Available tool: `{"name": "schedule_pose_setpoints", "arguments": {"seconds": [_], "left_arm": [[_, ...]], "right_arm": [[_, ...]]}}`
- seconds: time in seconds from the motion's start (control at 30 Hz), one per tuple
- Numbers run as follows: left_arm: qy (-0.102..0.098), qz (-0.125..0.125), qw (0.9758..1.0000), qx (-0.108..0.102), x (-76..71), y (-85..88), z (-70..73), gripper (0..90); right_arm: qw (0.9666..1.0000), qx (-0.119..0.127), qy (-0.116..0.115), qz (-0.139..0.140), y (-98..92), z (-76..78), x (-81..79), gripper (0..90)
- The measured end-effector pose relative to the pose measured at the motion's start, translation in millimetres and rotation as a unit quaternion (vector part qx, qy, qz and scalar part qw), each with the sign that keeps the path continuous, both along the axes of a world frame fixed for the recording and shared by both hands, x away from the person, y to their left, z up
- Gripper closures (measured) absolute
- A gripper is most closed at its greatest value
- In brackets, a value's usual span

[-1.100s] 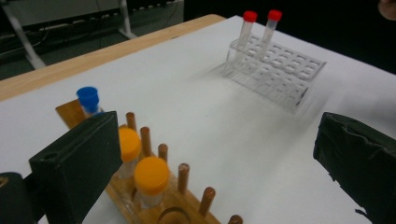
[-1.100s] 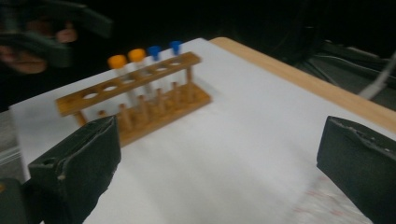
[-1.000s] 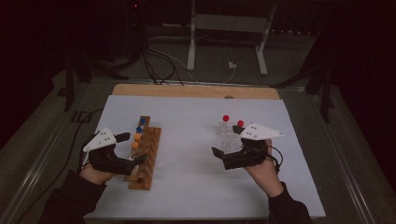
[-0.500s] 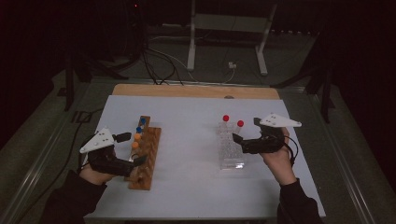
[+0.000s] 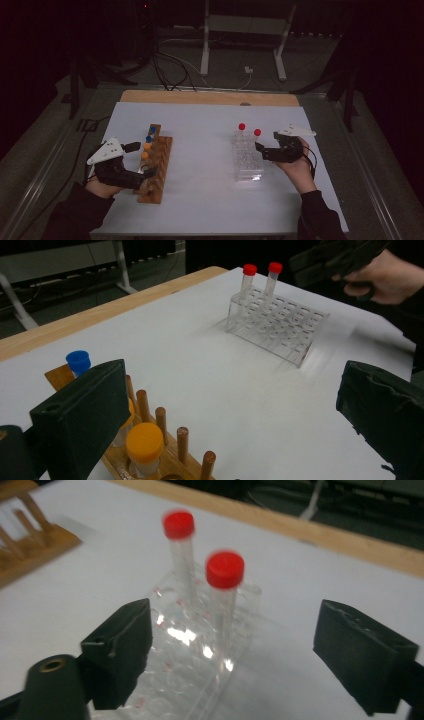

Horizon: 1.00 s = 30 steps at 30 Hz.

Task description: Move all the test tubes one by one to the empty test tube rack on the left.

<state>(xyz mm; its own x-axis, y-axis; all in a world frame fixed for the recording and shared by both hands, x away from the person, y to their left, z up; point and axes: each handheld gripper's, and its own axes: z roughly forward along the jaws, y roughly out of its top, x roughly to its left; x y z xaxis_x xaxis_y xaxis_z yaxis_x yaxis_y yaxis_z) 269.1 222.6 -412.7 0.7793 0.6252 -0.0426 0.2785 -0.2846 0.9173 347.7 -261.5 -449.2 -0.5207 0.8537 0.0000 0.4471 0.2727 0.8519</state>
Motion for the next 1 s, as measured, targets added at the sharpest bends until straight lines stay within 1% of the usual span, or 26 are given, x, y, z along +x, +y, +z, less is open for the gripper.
{"name": "schedule_pose_setpoints", "arguments": {"seconds": [0.03, 0.1, 0.13, 0.17, 0.2, 0.27, 0.3, 0.43, 0.47, 0.5, 0.53, 0.67, 0.77, 0.83, 0.93, 1.0], "left_arm": [[-0.002, 0.002, 1.0, 0.001, -0.1, -0.1, 0.1, 1.5], [0.0, -0.001, 1.0, -0.001, 0.1, 0.1, 0.1, 1.5], [-0.002, 0.002, 1.0, 0.002, -0.1, -0.4, 0.0, 1.5], [0.0, 0.0, 1.0, 0.002, 0.0, -0.6, -0.2, 1.5], [0.0, 0.0, 1.0, 0.002, 0.1, -0.6, -0.4, 1.5], [0.001, -0.001, 1.0, 0.003, 0.4, -0.9, -0.9, 1.5], [0.001, 0.0, 1.0, 0.003, 0.6, -0.8, -1.1, 1.5], [0.0, 0.002, 1.0, 0.003, 0.5, -0.3, -0.8, 1.5], [0.0, 0.0, 1.0, 0.002, 0.5, 0.1, -0.6, 1.5], [-0.001, 0.003, 1.0, 0.003, 0.4, 0.1, -0.5, 1.5], [0.0, 0.003, 1.0, 0.003, 0.4, 0.2, -0.4, 1.5], [0.0, 0.004, 1.0, 0.003, 0.6, 0.4, -0.8, 1.5], [-0.001, 0.005, 1.0, 0.004, 0.6, 0.2, -0.8, 1.5], [0.0, 0.005, 1.0, 0.004, 0.7, 0.2, -0.9, 1.5], [-0.001, 0.004, 1.0, 0.005, 0.7, 0.4, -0.7, 1.5], [0.0, 0.004, 1.0, 0.004, 0.5, 0.6, -0.5, 1.5]], "right_arm": [[1.0, -0.005, 0.003, -0.002, 1.2, -3.7, 1.6, 22.2], [0.9999, -0.008, 0.01, -0.009, 3.7, -10.7, 5.0, 29.8], [0.9997, -0.016, 0.013, -0.012, 5.5, -13.8, 6.7, 38.5], [0.9995, -0.025, 0.016, -0.012, 7.6, -16.7, 8.5, 42.1], [0.9995, -0.026, 0.019, -0.009, 9.2, -18.9, 10.0, 43.1], [0.9992, -0.032, 0.022, -0.008, 12.4, -21.1, 12.6, 49.8], [0.9993, -0.028, 0.022, -0.006, 13.3, -21.5, 13.7, 51.2], [0.9995, -0.027, 0.016, -0.004, 16.7, -20.2, 16.5, 61.9], [0.9995, -0.028, 0.017, 0.0, 17.6, -19.9, 17.0, 63.3], [0.9995, -0.03, 0.014, 0.0, 18.4, -19.9, 17.3, 64.3], [0.9995, -0.029, 0.016, 0.001, 19.2, -20.1, 18.2, 66.9], [0.9994, -0.03, 0.015, 0.001, 20.8, -22.0, 21.2, 72.5], [0.9994, -0.03, 0.015, 0.003, 22.1, -22.8, 22.6, 73.8], [0.9992, -0.036, 0.015, 0.003, 23.3, -22.1, 21.9, 74.1], [0.9994, -0.033, 0.01, 0.002, 22.7, -21.0, 20.9, 74.3], [0.9993, -0.036, 0.003, 0.003, 22.8, -18.2, 19.3, 74.3]]}}
